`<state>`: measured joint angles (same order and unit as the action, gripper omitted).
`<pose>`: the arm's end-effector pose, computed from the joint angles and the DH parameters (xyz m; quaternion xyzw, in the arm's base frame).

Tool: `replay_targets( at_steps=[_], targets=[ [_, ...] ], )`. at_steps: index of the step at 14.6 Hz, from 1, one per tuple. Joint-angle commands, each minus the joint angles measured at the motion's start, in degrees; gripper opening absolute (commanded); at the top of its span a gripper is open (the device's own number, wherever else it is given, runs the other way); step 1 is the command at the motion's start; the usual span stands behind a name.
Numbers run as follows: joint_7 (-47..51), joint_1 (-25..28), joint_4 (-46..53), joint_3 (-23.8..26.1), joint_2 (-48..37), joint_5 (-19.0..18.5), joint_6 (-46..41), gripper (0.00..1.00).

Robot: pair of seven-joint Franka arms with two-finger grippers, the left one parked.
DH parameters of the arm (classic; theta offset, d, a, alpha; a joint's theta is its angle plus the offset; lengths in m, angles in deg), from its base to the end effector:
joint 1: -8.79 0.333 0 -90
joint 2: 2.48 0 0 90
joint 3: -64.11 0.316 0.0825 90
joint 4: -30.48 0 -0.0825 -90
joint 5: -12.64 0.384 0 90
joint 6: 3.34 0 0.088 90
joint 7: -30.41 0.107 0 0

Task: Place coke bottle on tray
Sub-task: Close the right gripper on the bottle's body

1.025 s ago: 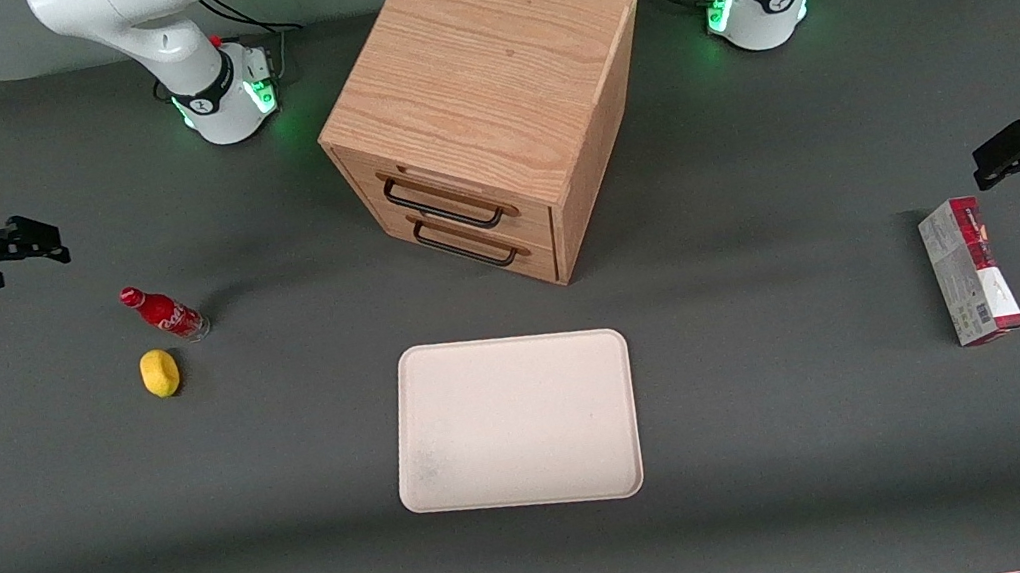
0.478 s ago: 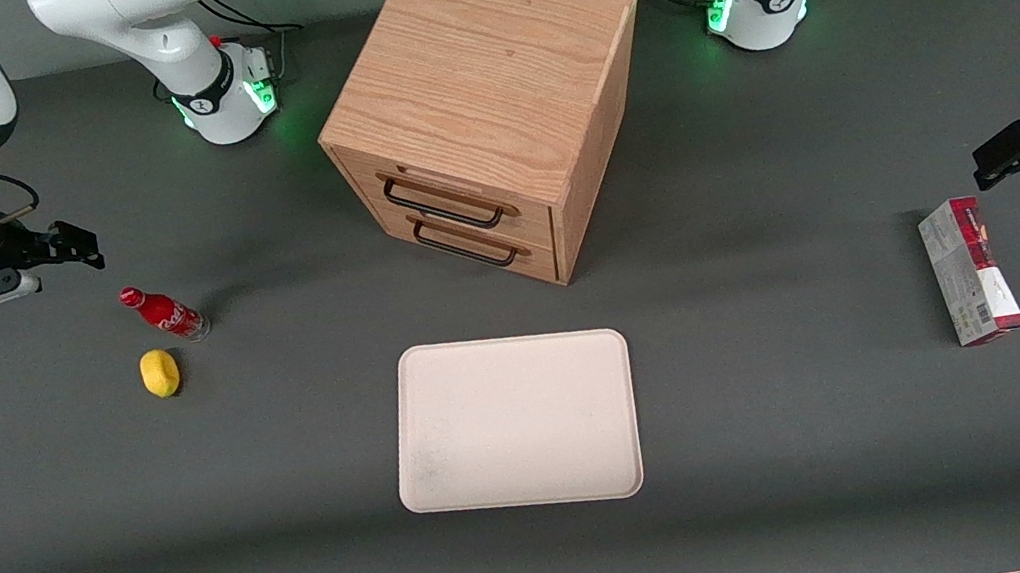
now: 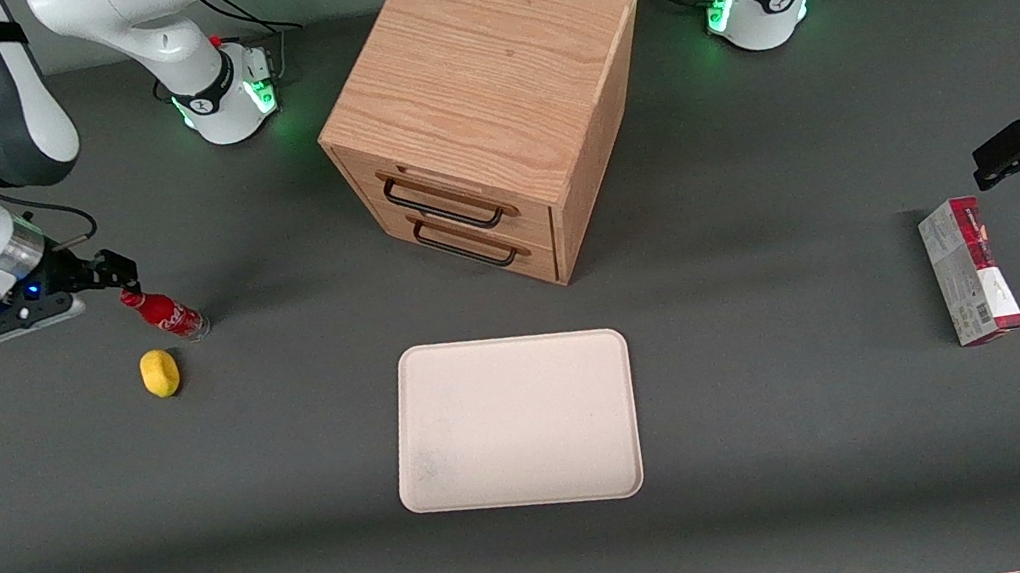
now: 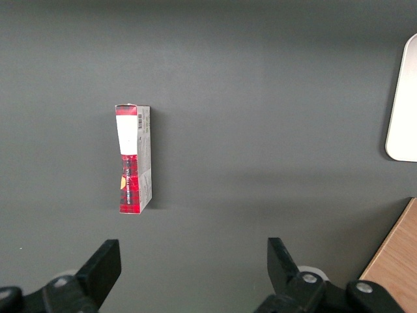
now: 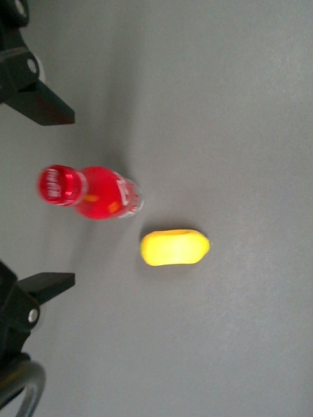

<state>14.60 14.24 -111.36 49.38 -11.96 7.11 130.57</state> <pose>0.4535 -0.0750 0.3534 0.9956 0.0914 0.0082 0.0163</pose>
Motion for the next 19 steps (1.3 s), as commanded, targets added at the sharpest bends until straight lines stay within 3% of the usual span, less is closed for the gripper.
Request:
replay_targets(
  at_steps=[1,7,10,11,12,13,19],
  targets=[
    [2.18,0.89,-3.61,-0.3,0.95,-1.23,6.51,0.99],
    [2.71,0.89,-4.06,-0.3,1.13,-1.23,6.63,0.98],
    [2.71,0.97,-4.5,-0.3,0.78,-1.23,6.54,0.91],
    [2.71,0.97,-4.5,-0.3,0.69,-1.23,6.54,0.76],
    [2.79,1.06,-4.59,-0.3,0.34,-1.23,6.45,0.29],
    [2.8,1.06,-4.59,-0.3,-0.01,-1.23,6.01,0.0],
    [2.88,1.06,-4.5,-0.21,0.07,-1.23,5.83,0.0]
  ],
)
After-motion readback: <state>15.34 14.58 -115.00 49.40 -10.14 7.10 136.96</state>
